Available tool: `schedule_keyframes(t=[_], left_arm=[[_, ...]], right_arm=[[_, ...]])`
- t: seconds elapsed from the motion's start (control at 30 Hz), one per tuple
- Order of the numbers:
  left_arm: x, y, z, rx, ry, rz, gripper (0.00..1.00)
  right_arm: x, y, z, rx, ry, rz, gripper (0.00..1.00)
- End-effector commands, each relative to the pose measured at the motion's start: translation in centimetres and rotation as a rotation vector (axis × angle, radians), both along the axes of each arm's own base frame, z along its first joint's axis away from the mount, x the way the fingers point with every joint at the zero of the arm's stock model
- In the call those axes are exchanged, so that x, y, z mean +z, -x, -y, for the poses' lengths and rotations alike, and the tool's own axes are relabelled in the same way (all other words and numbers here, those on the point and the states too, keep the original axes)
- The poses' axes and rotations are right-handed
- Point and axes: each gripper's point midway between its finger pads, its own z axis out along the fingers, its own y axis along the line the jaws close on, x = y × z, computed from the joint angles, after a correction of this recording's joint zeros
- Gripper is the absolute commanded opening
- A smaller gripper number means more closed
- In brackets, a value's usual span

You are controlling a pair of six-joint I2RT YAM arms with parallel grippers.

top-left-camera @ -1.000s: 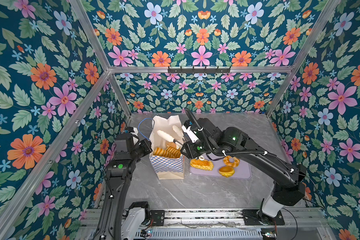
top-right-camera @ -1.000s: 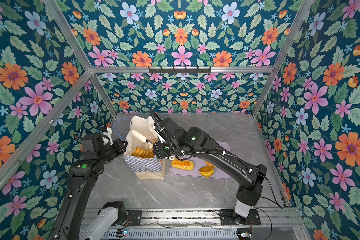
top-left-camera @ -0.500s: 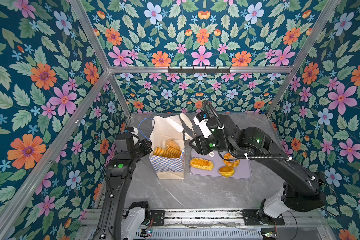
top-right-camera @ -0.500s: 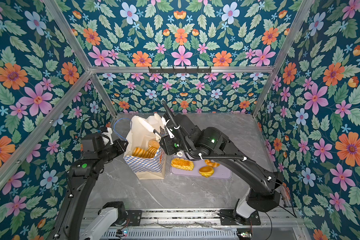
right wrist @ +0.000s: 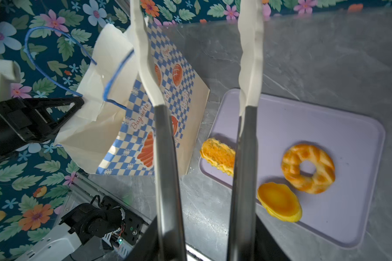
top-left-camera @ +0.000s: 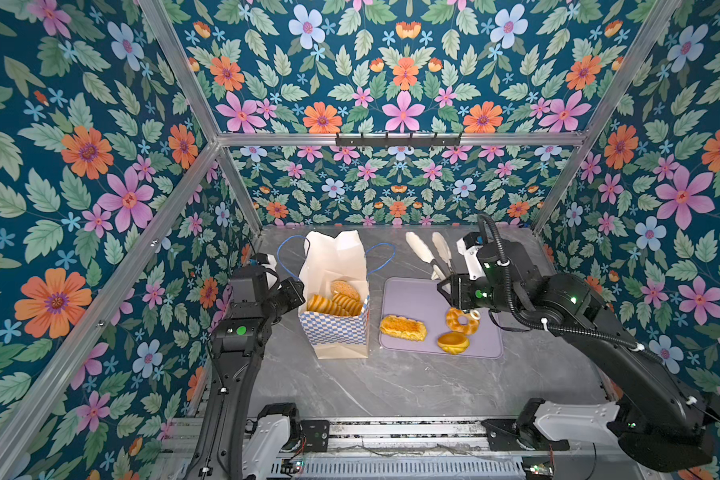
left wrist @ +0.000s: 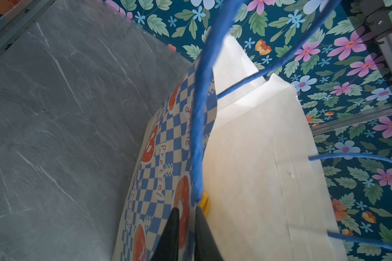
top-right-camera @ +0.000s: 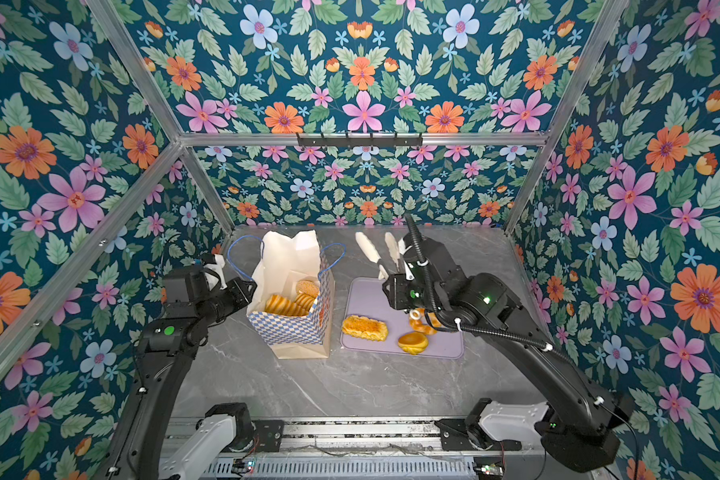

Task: Place the fake bread into the paper bag
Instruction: 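Swing the empty tongs with the right gripper back over the tray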

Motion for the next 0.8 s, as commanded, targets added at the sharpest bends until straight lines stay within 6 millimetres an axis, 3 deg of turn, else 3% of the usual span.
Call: schedule_keyframes(t=[0.0, 0.13, 0.3, 0.77], left_arm=[[0.4, -0.1, 0.1, -0.007, 0.0, 0.018, 0.16], [0.3, -0.2, 0.1, -0.01, -0.001, 0.019, 0.16], [0.0, -0.3, 0.2, -0.016, 0.0, 0.012, 0.16], [0.1, -0.4, 0.4, -0.032, -0.01, 0.021, 0.17]], right_arm=[[-1.7, 0.1, 1.9, -0.094, -0.118, -0.097, 0.48], [-5.7, 1.0, 5.7, -0.204, -0.119, -0.204, 0.48], [-8.2, 2.7, 8.2, -0.271, -0.108, -0.264, 0.49], [-12.5, 6.3, 10.6, -0.322, -0.021, -0.389, 0.51]])
